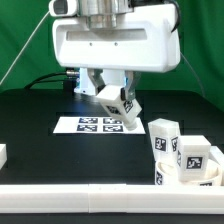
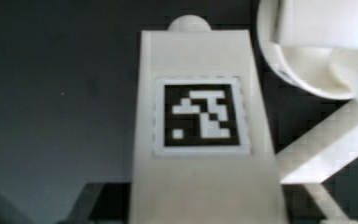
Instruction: Assemble stool
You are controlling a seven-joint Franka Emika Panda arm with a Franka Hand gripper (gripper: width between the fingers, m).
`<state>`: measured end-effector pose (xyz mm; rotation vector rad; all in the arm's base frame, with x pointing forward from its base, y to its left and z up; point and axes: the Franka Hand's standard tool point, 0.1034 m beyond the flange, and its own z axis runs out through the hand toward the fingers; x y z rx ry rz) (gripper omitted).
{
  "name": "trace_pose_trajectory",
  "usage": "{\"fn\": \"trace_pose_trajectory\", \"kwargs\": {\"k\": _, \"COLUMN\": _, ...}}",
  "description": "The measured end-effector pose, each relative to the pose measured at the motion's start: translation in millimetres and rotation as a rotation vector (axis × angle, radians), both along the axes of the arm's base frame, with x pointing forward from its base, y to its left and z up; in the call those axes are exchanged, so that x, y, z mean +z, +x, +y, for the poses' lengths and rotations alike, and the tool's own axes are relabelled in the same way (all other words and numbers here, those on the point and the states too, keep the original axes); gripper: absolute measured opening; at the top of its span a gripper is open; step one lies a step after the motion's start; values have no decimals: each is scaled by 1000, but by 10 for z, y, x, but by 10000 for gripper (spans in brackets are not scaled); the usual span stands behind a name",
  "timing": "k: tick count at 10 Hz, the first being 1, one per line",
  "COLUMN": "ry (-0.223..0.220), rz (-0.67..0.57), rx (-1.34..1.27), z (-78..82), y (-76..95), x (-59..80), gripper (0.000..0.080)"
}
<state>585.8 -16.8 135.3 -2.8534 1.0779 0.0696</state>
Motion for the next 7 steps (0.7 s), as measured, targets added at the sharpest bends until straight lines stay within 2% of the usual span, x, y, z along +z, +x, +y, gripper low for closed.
{"fn": "trace_pose_trajectory", "kwargs": {"k": 1, "ry": 16, "rz": 4, "rx": 1, "z": 6, "y": 27, "x": 122, "gripper": 340}}
{"fn": "trace_pose_trajectory", "kwargs": {"k": 5, "ry": 11, "rz": 2, "rx": 9, "z": 20, "y": 39, "x": 125, "gripper": 340}}
{"fn": "trace_pose_trajectory", "kwargs": {"k": 7, "ry": 26, "rz": -6, "rx": 7, "z": 265, "y": 100, "x": 348, "gripper": 340}}
